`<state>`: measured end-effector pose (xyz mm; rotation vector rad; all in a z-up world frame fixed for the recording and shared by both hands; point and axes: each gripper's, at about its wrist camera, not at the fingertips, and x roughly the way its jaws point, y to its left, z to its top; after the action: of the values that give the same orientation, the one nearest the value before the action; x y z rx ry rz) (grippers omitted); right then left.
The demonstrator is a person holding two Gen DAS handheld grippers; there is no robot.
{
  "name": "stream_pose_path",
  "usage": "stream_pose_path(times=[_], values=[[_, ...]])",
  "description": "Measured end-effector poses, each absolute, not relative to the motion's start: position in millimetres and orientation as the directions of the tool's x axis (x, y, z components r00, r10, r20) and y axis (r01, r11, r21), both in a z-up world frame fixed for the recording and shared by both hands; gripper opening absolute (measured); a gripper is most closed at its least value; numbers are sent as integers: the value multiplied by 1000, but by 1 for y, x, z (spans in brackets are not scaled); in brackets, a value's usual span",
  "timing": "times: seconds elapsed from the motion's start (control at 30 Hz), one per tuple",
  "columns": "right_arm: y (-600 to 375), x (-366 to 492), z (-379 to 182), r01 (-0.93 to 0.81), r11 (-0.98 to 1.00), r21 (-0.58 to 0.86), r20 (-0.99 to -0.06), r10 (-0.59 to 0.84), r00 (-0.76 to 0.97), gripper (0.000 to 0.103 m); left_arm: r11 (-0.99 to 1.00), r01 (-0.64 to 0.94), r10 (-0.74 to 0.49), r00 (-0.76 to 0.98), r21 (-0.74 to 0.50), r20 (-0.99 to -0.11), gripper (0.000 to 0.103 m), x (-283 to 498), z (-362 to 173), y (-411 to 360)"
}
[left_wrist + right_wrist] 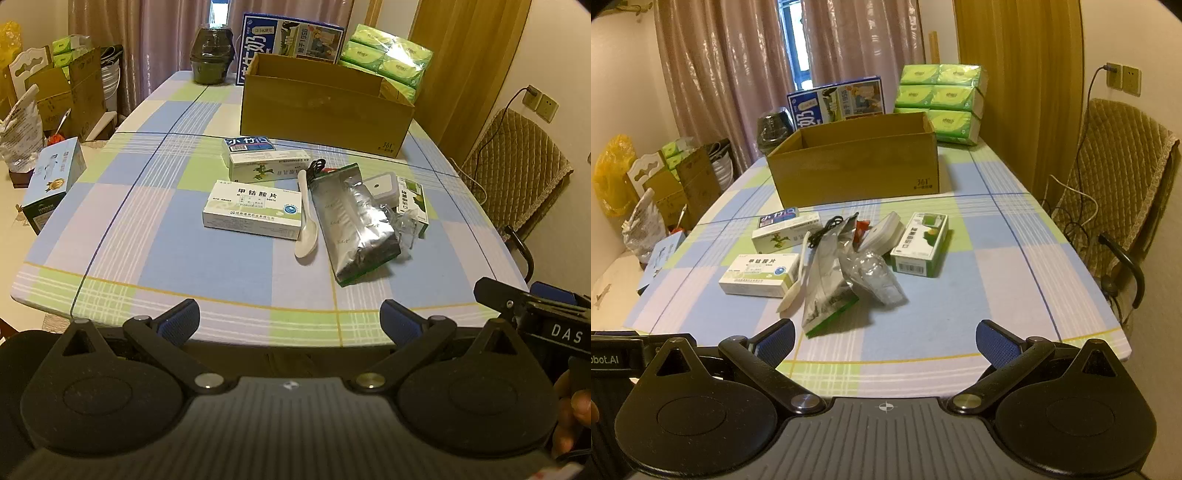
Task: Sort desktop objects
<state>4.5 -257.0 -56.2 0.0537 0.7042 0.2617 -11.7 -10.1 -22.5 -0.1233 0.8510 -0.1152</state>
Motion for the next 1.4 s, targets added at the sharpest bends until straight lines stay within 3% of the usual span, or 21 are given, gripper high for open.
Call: stream_pose_path(times=[0.8, 0.93, 1.17, 1.4], values=[[-257, 5, -55, -232, 965, 125, -616, 259, 744, 101, 986, -1, -127, 655, -169, -745, 102, -13, -21, -9], [-252, 6, -56, -263, 963, 60, -582, 247, 775, 101, 985, -9, -124, 652, -171, -748, 102, -11, -22, -9], [-248, 38, -66, -331, 941, 65, -621, 298, 725, 101, 979, 3, -162, 627, -206, -762, 102, 11, -32, -7], [-237, 70, -88, -409, 910, -59, -633, 283, 720, 101, 974, -6, -174, 623, -227, -762, 102, 50, -46, 1]])
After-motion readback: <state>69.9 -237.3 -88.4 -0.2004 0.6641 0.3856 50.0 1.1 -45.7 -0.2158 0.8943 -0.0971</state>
